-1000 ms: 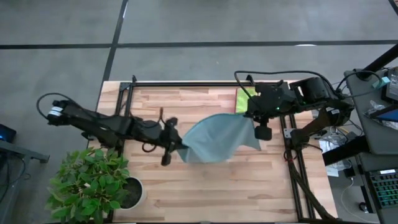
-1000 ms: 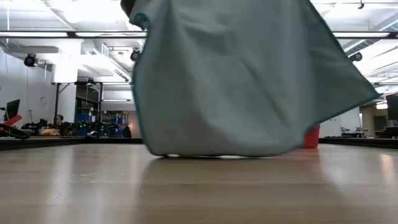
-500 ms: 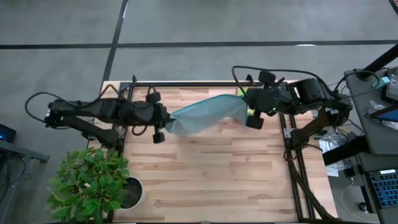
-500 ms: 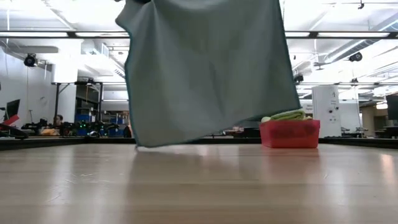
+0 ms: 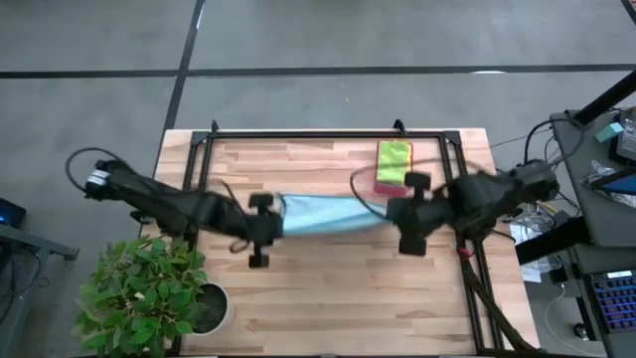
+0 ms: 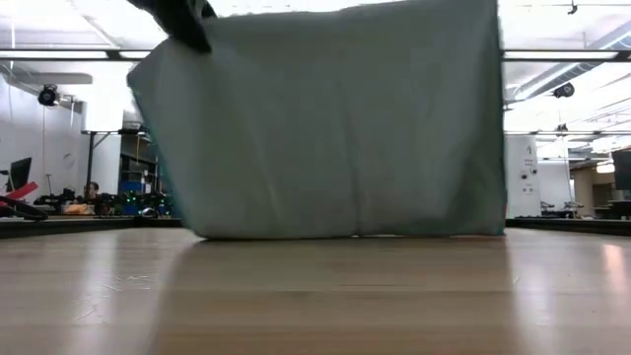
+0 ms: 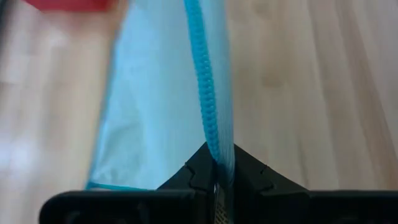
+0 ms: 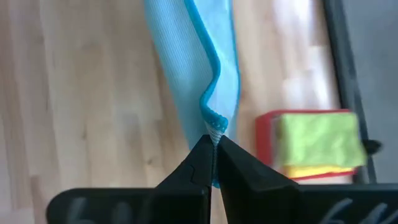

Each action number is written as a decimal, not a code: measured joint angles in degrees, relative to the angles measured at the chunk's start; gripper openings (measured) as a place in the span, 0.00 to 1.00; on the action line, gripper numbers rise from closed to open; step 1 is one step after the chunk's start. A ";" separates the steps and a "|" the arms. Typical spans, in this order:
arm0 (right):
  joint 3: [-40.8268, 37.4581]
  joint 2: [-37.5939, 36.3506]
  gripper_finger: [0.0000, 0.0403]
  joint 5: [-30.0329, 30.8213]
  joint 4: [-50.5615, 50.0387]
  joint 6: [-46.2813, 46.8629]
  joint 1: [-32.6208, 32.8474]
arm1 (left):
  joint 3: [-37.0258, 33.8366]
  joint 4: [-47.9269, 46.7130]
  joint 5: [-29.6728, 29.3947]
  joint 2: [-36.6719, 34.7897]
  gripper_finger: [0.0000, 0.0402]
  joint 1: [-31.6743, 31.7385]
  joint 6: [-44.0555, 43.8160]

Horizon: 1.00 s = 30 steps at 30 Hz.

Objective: Fold microfiber towels
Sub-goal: Fold the blue microfiber towel

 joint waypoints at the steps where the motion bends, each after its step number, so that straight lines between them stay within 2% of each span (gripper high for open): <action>1: -2.39 -0.02 0.02 -0.10 1.35 1.40 1.43 | -0.54 0.52 0.30 1.59 0.04 -1.21 -0.85; 6: -13.00 -0.07 0.02 -5.74 11.29 7.12 7.57 | 0.04 3.30 1.33 10.16 0.04 -5.95 -4.71; 9: -19.14 -0.07 0.02 -12.51 19.87 10.14 9.96 | 1.06 5.00 2.53 14.63 0.04 -7.74 -4.75; 19: -39.92 0.13 0.02 -34.25 53.23 21.31 11.94 | 0.60 13.87 13.70 24.87 0.04 -9.94 -9.15; 23: -46.34 0.13 0.02 -37.59 59.90 24.86 11.90 | 0.58 16.20 18.70 27.30 0.09 -10.05 -9.17; 30: -51.31 0.11 0.02 -37.60 60.44 25.83 11.89 | 0.20 15.62 20.10 27.40 0.27 -9.95 -9.17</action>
